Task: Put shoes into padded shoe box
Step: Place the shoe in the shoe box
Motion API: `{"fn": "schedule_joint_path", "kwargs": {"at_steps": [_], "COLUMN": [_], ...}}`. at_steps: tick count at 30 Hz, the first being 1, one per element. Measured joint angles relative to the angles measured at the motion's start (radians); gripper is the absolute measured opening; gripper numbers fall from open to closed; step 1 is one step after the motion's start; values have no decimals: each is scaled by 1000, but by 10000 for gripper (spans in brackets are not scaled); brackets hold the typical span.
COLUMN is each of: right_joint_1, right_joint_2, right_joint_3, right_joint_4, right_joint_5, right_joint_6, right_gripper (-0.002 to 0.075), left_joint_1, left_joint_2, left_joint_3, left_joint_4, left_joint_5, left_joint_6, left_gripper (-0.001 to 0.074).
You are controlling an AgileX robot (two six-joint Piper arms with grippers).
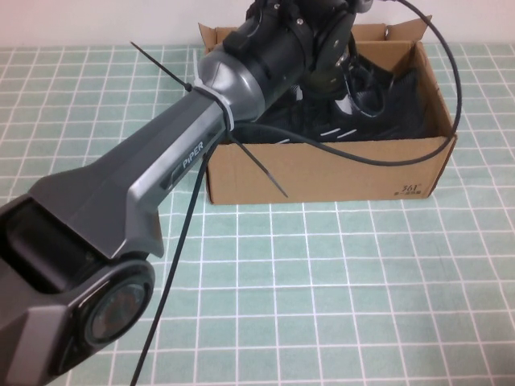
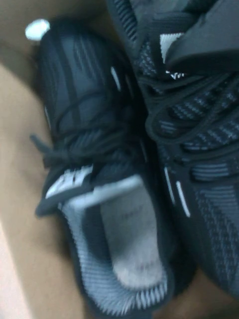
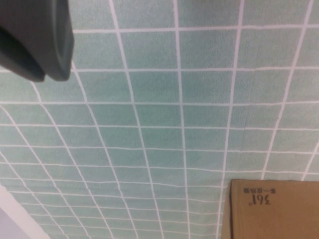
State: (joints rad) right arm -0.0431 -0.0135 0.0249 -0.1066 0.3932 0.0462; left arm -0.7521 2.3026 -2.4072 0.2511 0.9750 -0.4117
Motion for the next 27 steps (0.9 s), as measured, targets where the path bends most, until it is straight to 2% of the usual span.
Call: {"fn": "schedule_joint_path", "kwargs": {"at_steps": [5,15,27], "right_joint_1": [0,0,0], "right_joint_2": [0,0,0], "right_joint_3": [0,0,0], "right_joint_4": [0,0,0], "right_joint_5": [0,0,0], "right_joint_6": [0,1,1], "right_gripper": [-8,-8,-8], "left_joint_1": [2,2,2], "left_joint_2": [0,32,64], "left_joint_3": [0,0,0], "left_joint_4": [36,-71,-113], "left_joint_5": [1,-33,-41], "left_joint_6": [6,66,90], "left_gripper": [1,1,1]}}
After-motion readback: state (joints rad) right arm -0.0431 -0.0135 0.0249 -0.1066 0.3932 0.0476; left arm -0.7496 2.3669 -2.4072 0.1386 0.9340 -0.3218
